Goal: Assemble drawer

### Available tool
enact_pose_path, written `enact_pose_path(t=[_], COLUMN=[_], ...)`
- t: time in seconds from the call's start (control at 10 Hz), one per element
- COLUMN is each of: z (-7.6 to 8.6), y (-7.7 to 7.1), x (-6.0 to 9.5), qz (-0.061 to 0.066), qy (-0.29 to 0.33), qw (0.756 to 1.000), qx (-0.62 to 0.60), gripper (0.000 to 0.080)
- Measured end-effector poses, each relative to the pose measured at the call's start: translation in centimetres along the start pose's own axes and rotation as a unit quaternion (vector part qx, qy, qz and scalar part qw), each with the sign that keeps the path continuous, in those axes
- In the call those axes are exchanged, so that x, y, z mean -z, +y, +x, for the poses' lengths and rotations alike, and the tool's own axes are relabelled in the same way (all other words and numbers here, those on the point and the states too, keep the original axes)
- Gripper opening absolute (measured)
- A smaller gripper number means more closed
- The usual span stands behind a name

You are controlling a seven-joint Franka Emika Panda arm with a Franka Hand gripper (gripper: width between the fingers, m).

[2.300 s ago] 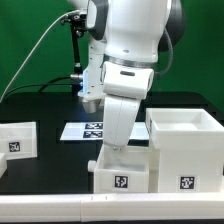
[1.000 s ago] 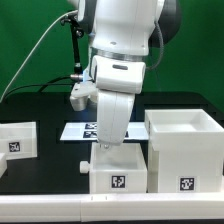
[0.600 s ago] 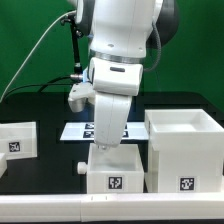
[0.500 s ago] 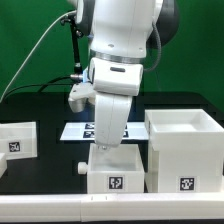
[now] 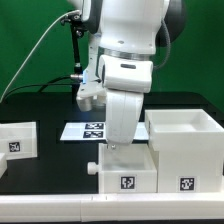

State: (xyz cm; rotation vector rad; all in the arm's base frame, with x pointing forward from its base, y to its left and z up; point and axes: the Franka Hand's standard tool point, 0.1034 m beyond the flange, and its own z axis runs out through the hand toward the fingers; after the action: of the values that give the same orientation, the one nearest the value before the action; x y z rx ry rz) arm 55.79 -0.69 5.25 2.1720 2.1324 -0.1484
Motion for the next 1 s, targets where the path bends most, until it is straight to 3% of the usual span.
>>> enact_pose_path(t=[0.4,1.0], z=[0.5,0.7], y=[-1.2,-1.4], x=[-1.3,-1.3], qz=[0.012,0.009], qy=[0.0,0.002], qw=[1.0,1.0], qx=[-0.01,-0.01], gripper=[0.0038,0.0038])
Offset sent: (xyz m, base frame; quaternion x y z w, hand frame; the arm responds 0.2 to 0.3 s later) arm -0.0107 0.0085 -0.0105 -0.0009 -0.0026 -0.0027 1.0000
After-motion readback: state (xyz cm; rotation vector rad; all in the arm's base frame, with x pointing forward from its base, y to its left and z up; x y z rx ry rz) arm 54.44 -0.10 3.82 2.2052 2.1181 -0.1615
